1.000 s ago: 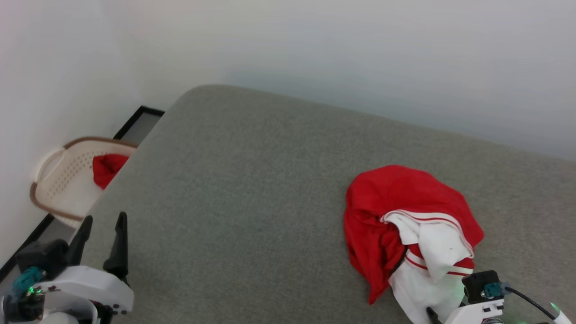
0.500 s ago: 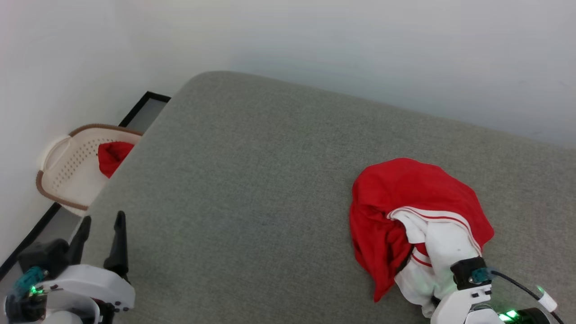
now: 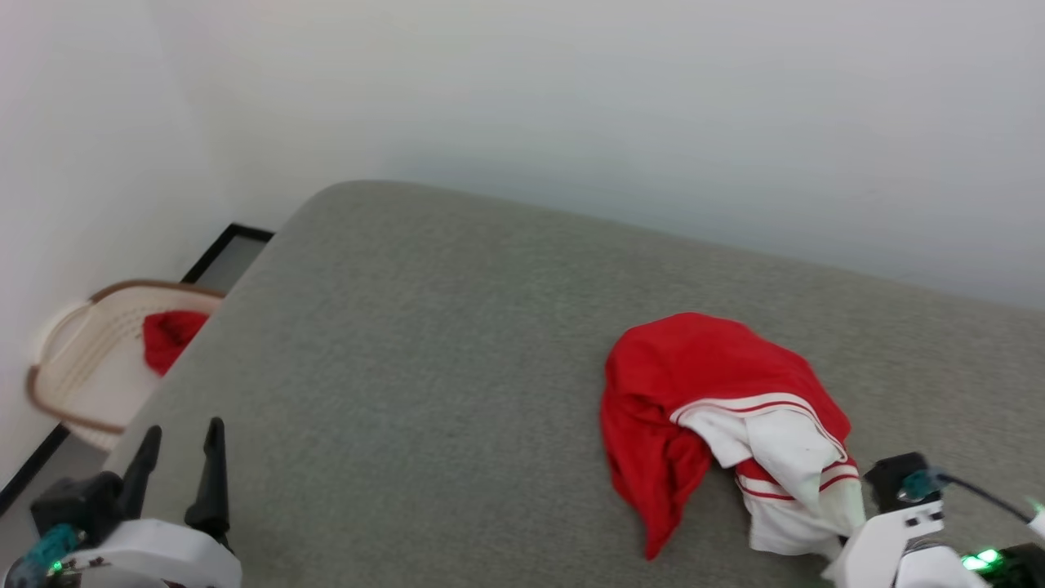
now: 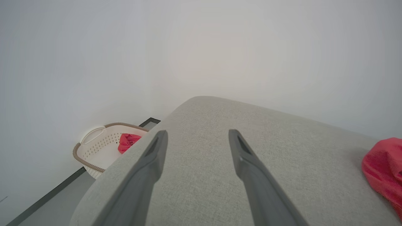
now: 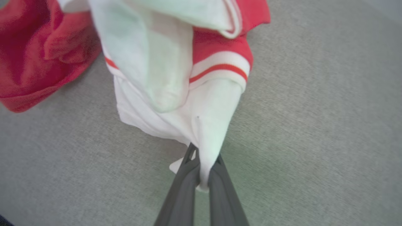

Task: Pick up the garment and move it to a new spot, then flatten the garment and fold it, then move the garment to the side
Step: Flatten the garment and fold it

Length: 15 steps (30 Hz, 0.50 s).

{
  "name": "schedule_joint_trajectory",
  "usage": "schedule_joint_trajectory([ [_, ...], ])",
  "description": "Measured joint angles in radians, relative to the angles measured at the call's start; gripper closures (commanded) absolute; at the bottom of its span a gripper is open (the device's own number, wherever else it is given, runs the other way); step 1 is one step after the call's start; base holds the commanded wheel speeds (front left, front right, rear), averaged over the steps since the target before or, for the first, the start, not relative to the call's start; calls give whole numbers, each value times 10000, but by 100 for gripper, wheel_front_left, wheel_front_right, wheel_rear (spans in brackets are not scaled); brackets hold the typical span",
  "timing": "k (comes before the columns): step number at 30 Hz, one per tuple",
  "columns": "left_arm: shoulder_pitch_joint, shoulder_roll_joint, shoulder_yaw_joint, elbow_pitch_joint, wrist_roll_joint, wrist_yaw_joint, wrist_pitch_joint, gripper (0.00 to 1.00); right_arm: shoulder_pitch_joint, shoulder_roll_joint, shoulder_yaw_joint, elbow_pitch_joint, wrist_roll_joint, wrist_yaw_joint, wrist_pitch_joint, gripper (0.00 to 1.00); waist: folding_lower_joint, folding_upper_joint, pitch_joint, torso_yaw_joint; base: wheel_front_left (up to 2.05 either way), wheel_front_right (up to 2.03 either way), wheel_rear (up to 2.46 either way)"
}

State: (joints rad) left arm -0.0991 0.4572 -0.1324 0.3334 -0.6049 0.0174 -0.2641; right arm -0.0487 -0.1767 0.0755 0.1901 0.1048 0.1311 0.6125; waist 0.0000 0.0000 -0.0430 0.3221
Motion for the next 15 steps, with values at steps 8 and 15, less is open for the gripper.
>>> schedule_joint_trajectory([
  [8,494,-284,232,-397,194,-52,0,0,-518,-794,-341,-36,357,0,184,100,0,0,-291,-781,0,0,0],
  [15,622,-493,249,-614,359,-84,0,0,-1220,-1469,-677,430,458,0,125,100,0,0,-395,-1485,0,0,0],
])
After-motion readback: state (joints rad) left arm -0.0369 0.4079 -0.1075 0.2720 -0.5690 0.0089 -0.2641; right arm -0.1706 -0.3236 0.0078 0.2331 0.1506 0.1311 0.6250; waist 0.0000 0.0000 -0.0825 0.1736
